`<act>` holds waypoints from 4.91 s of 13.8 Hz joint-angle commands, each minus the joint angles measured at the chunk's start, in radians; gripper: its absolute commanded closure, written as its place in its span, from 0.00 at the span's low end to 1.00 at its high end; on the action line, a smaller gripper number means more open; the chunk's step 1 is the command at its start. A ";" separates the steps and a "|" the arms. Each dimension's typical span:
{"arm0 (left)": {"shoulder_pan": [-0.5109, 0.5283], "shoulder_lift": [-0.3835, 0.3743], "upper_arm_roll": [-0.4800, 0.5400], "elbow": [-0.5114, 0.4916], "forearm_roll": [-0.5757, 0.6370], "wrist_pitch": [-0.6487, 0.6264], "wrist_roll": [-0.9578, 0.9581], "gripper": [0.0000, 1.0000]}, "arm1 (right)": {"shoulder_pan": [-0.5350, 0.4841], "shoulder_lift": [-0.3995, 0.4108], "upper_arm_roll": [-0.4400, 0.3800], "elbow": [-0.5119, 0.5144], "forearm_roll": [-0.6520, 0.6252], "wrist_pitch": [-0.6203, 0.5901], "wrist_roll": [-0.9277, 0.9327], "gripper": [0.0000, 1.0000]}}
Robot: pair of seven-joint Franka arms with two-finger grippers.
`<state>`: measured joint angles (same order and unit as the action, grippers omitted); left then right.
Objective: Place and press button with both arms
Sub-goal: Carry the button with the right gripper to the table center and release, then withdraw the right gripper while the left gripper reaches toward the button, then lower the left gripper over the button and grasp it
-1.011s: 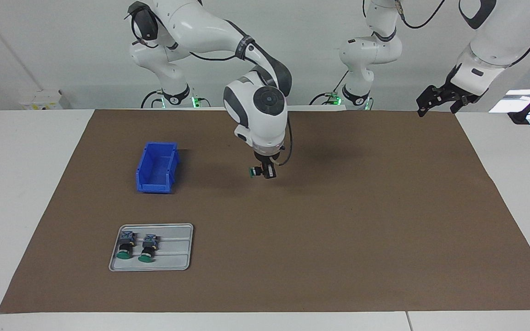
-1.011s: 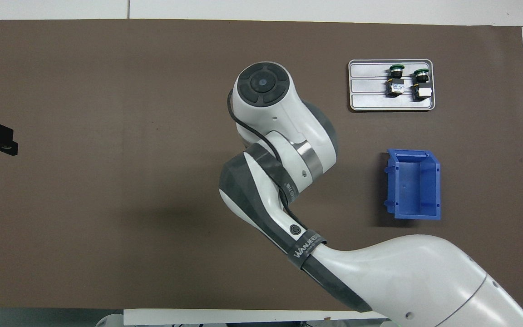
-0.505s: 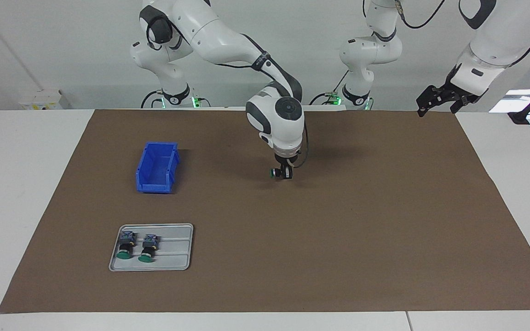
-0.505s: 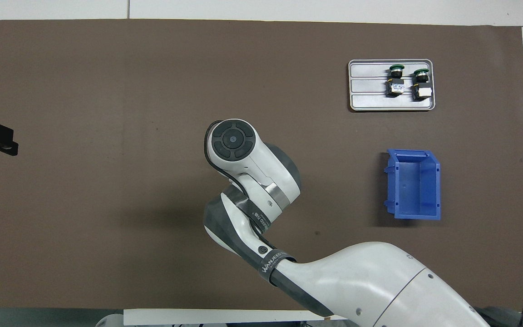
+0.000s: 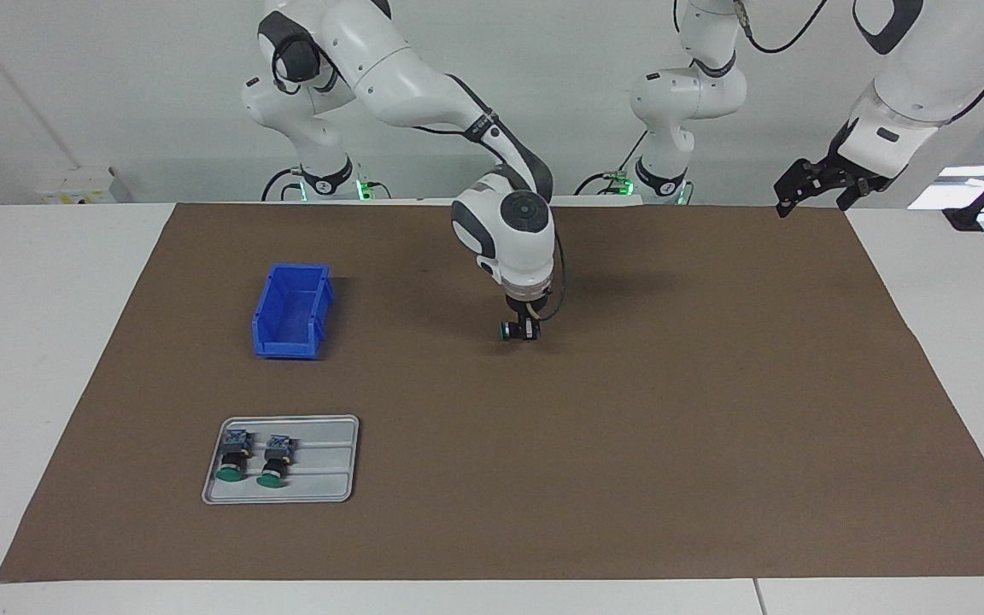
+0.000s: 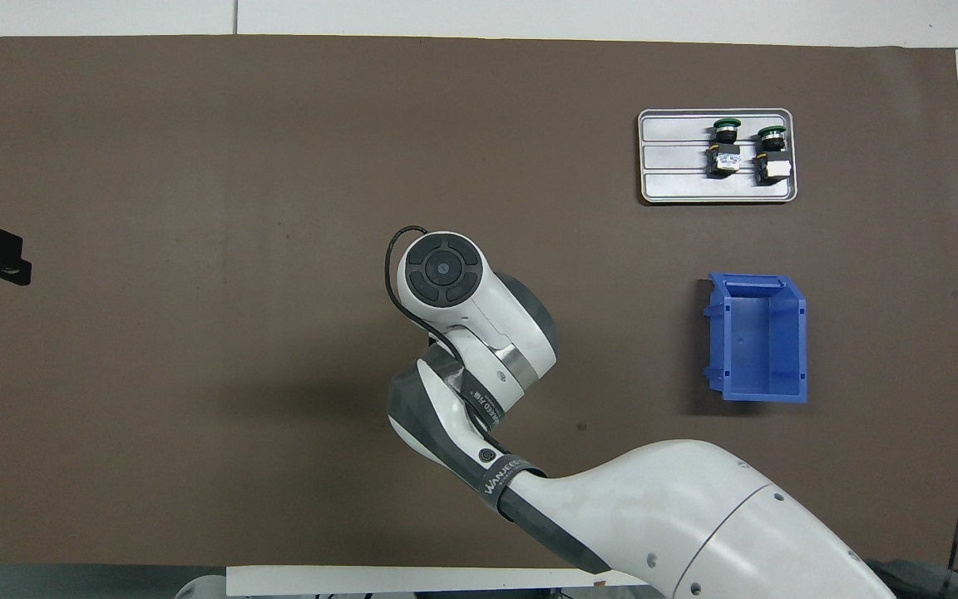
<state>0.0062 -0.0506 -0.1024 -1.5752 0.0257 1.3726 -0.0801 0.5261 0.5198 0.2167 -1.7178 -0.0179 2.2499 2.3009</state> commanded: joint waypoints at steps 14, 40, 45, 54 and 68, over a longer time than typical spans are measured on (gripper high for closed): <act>-0.009 -0.032 0.004 -0.031 0.000 -0.027 -0.117 0.00 | -0.103 -0.073 0.012 0.208 0.009 -0.401 -0.347 0.03; -0.497 0.122 -0.016 -0.325 -0.135 0.574 -1.776 0.00 | -0.817 -0.523 0.000 0.170 -0.040 -0.808 -2.394 0.02; -0.606 0.322 -0.013 -0.227 -0.124 0.646 -2.006 0.01 | -0.831 -0.523 0.000 0.172 -0.031 -0.805 -2.421 0.02; -0.675 0.452 -0.013 -0.215 -0.075 0.746 -2.109 0.01 | -0.593 -0.538 -0.253 0.159 -0.031 -0.780 -2.402 0.02; -0.684 0.483 -0.014 -0.250 -0.073 0.856 -2.184 0.26 | -0.495 -0.538 -0.358 0.145 -0.030 -0.782 -2.404 0.02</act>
<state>-0.6621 0.4278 -0.1284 -1.8164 -0.0635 2.2047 -2.2398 0.0250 0.0065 -0.1399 -1.5429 -0.0513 1.4587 -0.0948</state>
